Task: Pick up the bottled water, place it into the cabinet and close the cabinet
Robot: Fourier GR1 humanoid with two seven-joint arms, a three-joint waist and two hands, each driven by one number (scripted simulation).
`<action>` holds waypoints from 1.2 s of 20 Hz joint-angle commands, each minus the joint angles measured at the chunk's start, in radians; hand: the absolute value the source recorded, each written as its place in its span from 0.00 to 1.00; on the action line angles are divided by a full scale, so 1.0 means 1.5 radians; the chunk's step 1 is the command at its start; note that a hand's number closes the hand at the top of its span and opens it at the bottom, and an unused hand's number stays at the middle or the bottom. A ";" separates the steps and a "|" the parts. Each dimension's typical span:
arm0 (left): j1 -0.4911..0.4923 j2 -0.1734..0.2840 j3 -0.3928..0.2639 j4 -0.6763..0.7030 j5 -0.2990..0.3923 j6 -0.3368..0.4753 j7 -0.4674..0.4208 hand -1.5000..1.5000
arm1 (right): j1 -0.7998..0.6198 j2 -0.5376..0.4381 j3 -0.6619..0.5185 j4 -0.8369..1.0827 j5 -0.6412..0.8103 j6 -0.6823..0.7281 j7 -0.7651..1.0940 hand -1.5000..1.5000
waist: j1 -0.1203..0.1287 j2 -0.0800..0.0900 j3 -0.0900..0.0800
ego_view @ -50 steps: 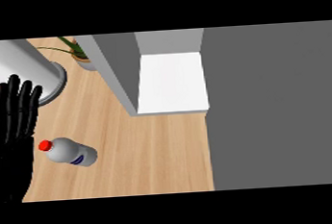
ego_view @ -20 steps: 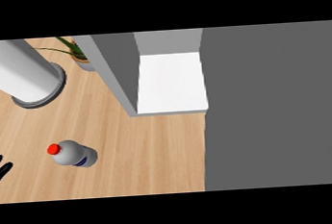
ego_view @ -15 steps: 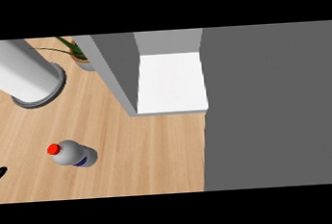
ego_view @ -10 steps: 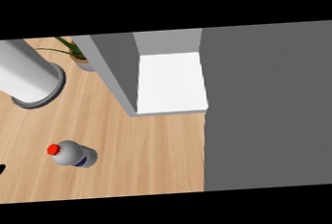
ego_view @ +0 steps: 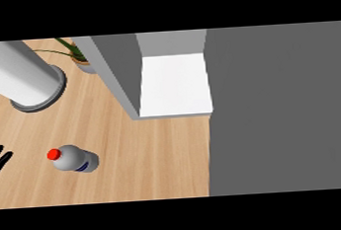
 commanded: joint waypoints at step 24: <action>-0.219 -0.024 -0.023 0.510 -0.538 -0.028 -0.435 0.00 | 0.073 -0.015 -0.005 0.021 -0.006 0.058 -0.085 0.00 | -0.008 0.002 -0.001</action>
